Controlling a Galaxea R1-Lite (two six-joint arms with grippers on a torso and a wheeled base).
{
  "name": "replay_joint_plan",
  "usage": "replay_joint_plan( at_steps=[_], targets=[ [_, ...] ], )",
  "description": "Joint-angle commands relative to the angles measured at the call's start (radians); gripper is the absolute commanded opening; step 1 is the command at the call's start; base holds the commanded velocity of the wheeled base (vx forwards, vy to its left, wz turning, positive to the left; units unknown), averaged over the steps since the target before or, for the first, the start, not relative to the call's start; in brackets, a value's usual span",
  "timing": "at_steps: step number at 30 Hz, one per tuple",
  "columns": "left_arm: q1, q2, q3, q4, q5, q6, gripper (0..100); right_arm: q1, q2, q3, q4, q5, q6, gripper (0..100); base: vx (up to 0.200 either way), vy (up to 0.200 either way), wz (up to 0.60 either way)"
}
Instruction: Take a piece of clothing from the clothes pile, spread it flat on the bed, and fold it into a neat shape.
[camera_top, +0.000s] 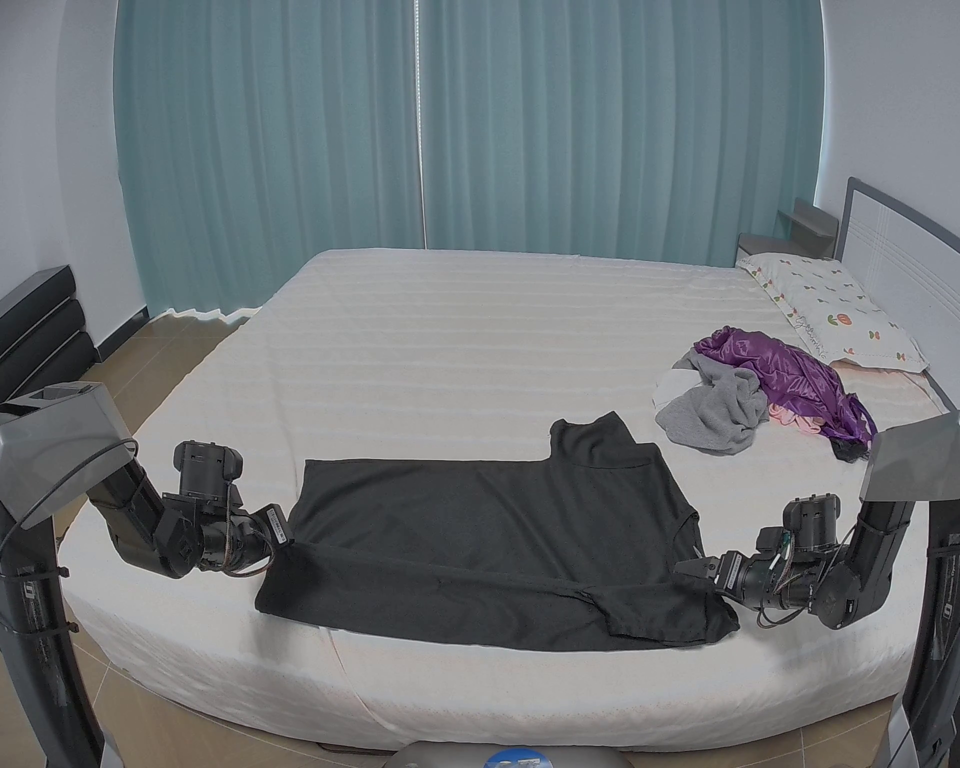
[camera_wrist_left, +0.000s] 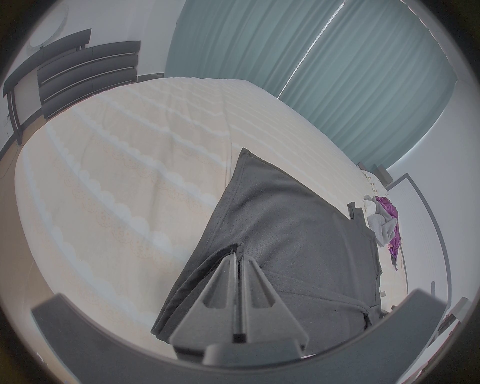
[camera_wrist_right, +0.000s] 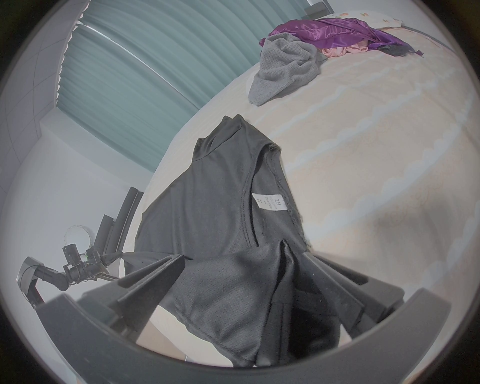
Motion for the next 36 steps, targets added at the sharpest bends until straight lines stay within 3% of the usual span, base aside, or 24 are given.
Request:
replay_joint_plan(
  at_steps=[1, 8, 9, 24, 36],
  targets=[
    [0.000, -0.001, 0.000, 0.000, 0.000, 0.000, 0, 0.010, 0.019, -0.006, -0.004, -0.004, 0.001, 100, 0.000, 0.000, 0.00],
    [0.000, -0.004, 0.003, 0.001, 0.000, 0.000, 0, 0.014, 0.023, -0.009, 0.001, -0.017, -0.007, 100, 0.000, 0.000, 0.00],
    [0.000, -0.005, 0.006, 0.001, 0.000, 0.000, 0, 0.014, 0.025, -0.009, 0.001, -0.021, -0.010, 0, 0.000, 0.000, 0.00],
    [0.001, -0.022, 0.012, 0.001, 0.000, 0.000, 0, -0.007, 0.008, 0.005, -0.008, -0.034, -0.010, 0, 0.000, 0.000, 0.00],
    [0.012, -0.122, 0.067, 0.015, 0.000, 0.000, 0, -0.038, -0.176, 0.134, -0.018, -0.021, 0.005, 0, 0.000, 0.000, 0.00]
  ],
)
